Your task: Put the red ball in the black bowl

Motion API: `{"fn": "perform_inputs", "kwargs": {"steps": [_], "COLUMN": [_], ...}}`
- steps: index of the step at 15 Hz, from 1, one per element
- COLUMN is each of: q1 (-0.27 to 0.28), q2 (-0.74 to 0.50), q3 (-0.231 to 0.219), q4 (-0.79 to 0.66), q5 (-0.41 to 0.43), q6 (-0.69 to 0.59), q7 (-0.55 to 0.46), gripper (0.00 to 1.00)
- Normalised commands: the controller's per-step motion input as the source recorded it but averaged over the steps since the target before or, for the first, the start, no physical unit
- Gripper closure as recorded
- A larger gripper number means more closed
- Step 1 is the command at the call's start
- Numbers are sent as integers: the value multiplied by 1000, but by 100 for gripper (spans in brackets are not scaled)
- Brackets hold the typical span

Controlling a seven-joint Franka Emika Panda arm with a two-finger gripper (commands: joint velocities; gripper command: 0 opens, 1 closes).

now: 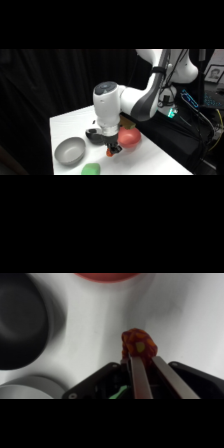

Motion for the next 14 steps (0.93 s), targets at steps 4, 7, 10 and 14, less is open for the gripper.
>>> {"fn": "perform_inputs", "kwargs": {"steps": [4,7,10,14], "q1": [-176,-182,-165,-136], "q2": [-264,-219,-177,-133], "q3": [46,11,-5,-33], "q4": [-23,-42,-56,-64], "q5": [100,133,171,166], "q6": [-223,-129,-80,-32], "q7": [-135,-168,-190,-176], "gripper": [95,95,95,95]}}
